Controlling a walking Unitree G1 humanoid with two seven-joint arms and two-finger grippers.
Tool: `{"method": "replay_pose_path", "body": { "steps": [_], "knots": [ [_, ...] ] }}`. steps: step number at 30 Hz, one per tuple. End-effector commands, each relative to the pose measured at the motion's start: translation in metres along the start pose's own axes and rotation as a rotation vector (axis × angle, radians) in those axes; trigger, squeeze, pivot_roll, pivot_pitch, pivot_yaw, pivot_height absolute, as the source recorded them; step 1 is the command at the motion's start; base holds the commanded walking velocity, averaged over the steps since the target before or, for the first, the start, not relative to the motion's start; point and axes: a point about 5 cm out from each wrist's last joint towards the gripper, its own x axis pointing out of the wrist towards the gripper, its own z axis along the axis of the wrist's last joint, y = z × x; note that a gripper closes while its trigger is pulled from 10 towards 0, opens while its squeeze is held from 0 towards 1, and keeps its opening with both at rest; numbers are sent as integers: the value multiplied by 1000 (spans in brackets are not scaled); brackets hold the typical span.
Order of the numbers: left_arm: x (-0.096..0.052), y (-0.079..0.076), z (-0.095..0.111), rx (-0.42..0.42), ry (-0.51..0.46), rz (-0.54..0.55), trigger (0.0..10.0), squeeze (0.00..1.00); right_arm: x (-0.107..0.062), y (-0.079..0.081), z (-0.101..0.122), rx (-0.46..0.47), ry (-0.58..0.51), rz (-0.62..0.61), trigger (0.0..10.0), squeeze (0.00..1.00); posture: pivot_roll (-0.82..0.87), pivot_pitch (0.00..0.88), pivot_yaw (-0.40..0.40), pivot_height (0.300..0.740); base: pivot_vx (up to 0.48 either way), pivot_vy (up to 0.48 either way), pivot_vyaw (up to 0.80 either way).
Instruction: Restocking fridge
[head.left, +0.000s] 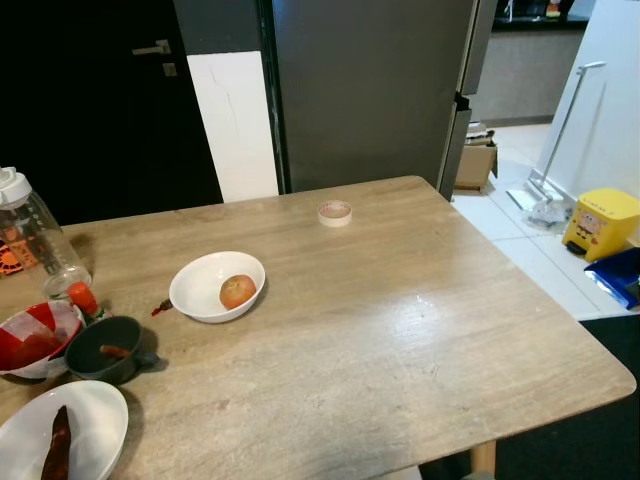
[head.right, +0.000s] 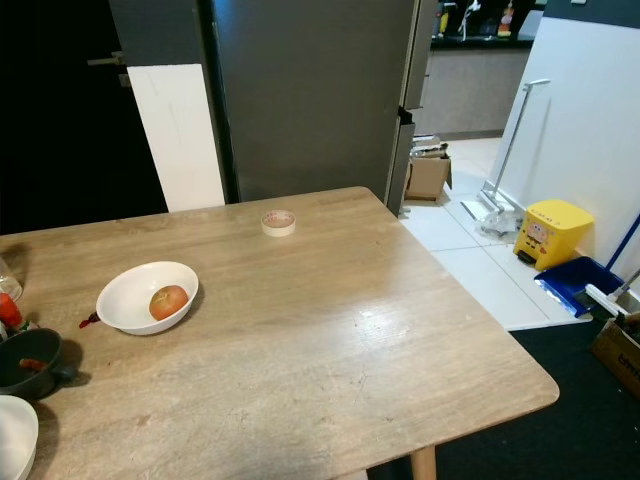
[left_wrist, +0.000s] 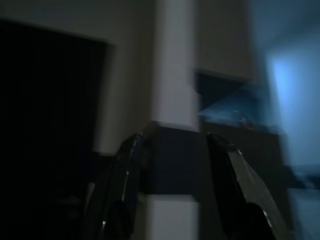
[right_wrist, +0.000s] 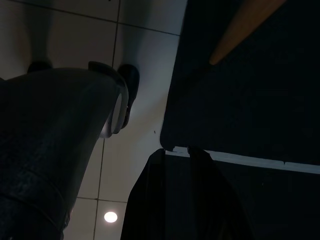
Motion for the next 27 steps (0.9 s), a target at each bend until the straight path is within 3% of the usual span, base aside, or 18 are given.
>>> {"method": "replay_pose_path", "body": {
  "steps": [1,3,4,6,10,14,21,22,23,24,25,27],
  "knots": [
    [1,-15,-15,-43,70,-78,10000,0,0,1,0,-4,2,3,10000,0,-88,0,28,740,0,0,0],
    [4,-37,-41,-51,214,-204,10000,0,0,1,0,-6,2,3,10000,0,-88,0,28,740,0,0,0],
    [4,-37,-41,-51,214,-204,10000,0,0,1,0,-6,2,3,10000,0,-88,0,28,740,0,0,0],
    [3,-57,-64,-69,320,-300,10000,0,0,0,0,-8,2,3,10000,0,-85,0,25,740,0,0,0],
    [6,-74,-83,-85,370,-348,10000,0,0,0,0,-10,2,4,10000,0,-86,0,26,740,0,0,0],
    [22,-116,-117,-89,444,-447,10000,0,0,0,0,-12,1,6,10000,0,-87,0,28,740,0,0,0],
    [28,-146,-141,-54,540,-584,10000,0,0,0,0,-15,1,6,10000,0,-87,0,28,740,0,0,0],
    [28,-154,-146,-36,568,-636,10000,118,0,1,0,-14,1,6,10000,0,-91,0,30,740,0,0,0],
    [27,-158,-150,-15,596,-679,10000,776,0,1,0,-14,1,6,10000,0,-94,0,30,740,0,0,0],
    [27,-158,-150,-15,596,-679,10000,776,0,1,0,-14,1,6,10000,0,-94,0,30,740,0,0,0],
    [25,-162,-155,26,643,-742,10000,1000,0,1,1,-13,1,7,10000,0,-94,0,31,740,0,0,0],
    [21,-163,-162,111,716,-815,10000,1000,0,2,1,-12,2,7,10000,0,-94,0,31,740,0,0,0]
  ]
}}
